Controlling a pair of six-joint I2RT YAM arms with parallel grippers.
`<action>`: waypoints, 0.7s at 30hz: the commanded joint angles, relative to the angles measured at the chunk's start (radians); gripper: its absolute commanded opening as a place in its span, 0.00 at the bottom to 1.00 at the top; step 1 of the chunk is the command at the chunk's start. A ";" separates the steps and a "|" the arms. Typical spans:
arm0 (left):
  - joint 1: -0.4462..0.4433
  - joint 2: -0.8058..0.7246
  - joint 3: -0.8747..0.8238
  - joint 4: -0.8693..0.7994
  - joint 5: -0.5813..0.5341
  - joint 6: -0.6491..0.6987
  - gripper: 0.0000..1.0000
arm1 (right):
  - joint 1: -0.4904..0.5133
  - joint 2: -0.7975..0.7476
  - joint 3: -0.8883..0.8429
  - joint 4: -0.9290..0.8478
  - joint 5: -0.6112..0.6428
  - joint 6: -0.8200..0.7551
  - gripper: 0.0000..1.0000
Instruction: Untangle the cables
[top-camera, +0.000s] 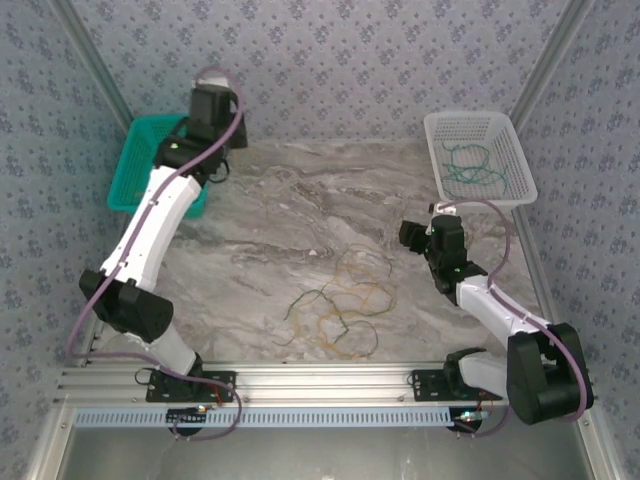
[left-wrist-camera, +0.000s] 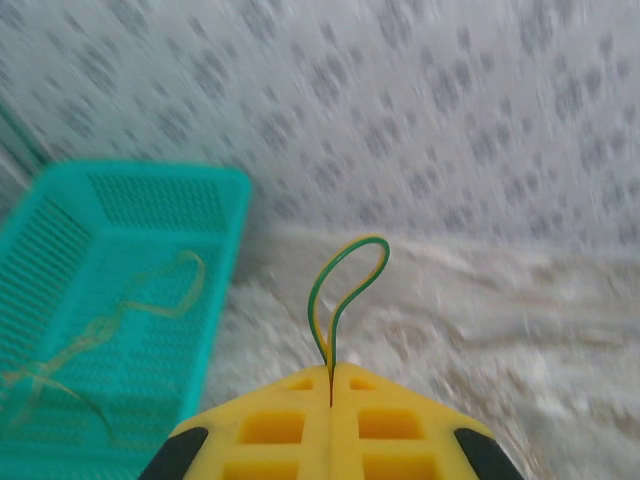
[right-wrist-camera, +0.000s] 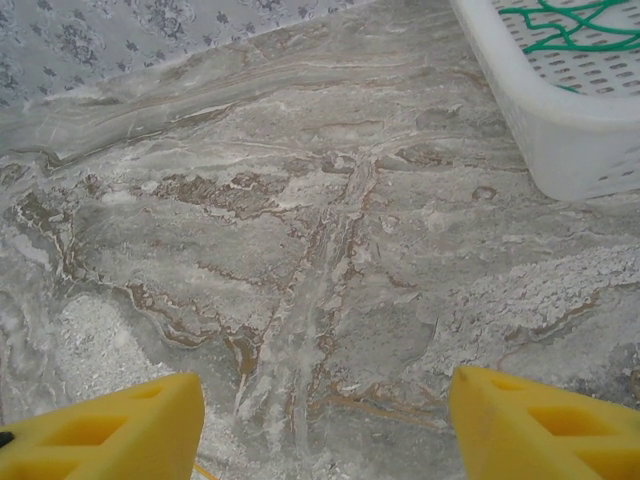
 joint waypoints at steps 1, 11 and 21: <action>0.072 -0.058 0.074 0.111 -0.023 0.115 0.00 | 0.009 0.008 -0.012 0.043 0.035 -0.021 0.68; 0.335 0.089 0.379 0.194 0.089 0.224 0.00 | 0.026 0.024 -0.009 0.054 0.036 -0.031 0.68; 0.541 0.173 0.066 0.376 0.296 0.158 0.00 | 0.036 0.016 -0.005 0.048 0.035 -0.037 0.68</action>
